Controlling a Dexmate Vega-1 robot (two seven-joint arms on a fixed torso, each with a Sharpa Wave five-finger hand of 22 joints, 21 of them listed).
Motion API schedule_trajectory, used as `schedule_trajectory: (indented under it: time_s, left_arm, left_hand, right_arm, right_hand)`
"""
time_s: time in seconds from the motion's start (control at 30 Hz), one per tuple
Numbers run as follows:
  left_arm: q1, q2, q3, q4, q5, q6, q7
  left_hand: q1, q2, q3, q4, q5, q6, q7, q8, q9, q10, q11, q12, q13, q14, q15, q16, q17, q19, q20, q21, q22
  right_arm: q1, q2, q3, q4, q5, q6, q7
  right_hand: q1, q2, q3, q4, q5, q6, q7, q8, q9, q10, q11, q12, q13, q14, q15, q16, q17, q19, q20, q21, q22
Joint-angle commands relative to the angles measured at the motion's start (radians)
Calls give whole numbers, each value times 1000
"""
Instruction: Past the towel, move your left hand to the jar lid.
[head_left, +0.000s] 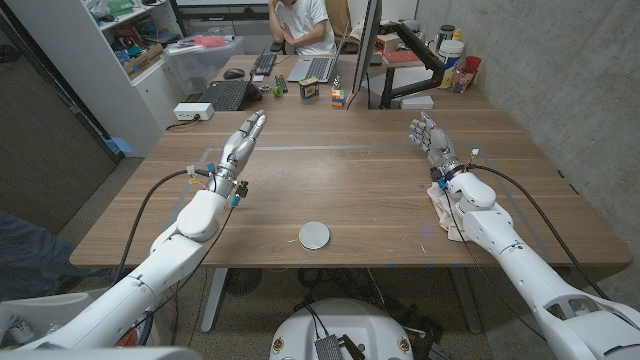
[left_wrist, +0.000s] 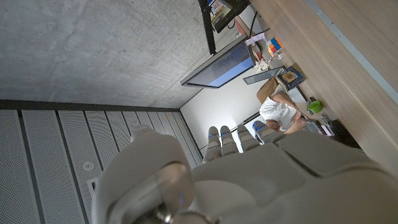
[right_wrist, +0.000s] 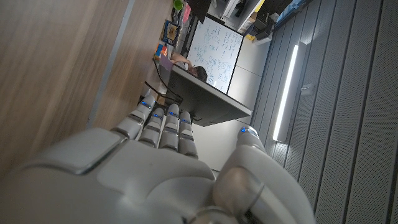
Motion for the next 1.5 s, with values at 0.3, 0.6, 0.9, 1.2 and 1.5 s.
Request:
schedule_trajectory:
  time_s: [0.3,0.6,0.9,1.2,1.5]
  left_arm:
    - [43,62,-12,-99,201,26,96]
    - [58,63,-15,-115,208,6,96]
    - [76,71,-17,-144,225,19,95]
    - [103,88,-23,-186,265,51,110]
    - [144,108,-36,-249,382,132,182]
  left_hand:
    - [85,-2,14,-46,8,60,-31,19,5,51,-17,13,8,25,2,5,3,8,33,6,7]
    - [102,-2,18,-56,6,73,-37,20,5,55,-24,12,9,29,0,4,3,13,48,8,8]
    - [112,-1,19,-60,5,85,-39,21,6,62,-26,12,10,37,-5,6,4,17,57,9,9]
    - [116,0,19,-62,4,89,-40,20,6,68,-27,13,11,41,-6,6,5,19,64,10,10]
    - [120,2,19,-63,2,92,-43,18,6,71,-31,13,11,45,-6,7,5,18,68,9,11]
  right_arm:
    - [17,10,-7,18,-3,10,2]
    - [8,4,-2,4,-2,10,-6]
    - [15,3,3,13,2,21,0]
    - [27,14,6,46,11,35,12]
    - [28,13,11,49,12,39,16]
  right_hand:
    - [8,2,0,-5,4,9,-4,6,4,10,-2,-7,5,11,-4,6,4,10,0,-5,4]
    - [8,2,0,-5,5,8,-4,5,4,12,-3,-7,5,12,-4,6,4,11,1,-6,4]
    - [8,2,-1,-5,5,8,-5,5,4,12,-4,-8,5,15,-5,7,4,12,2,-7,4]
    - [7,2,-2,-5,5,9,-6,4,4,12,-3,-9,6,16,-3,6,4,13,3,-8,4]
    - [7,3,-2,-5,5,10,-6,4,5,13,-4,-10,6,16,-2,6,4,14,3,-9,4]
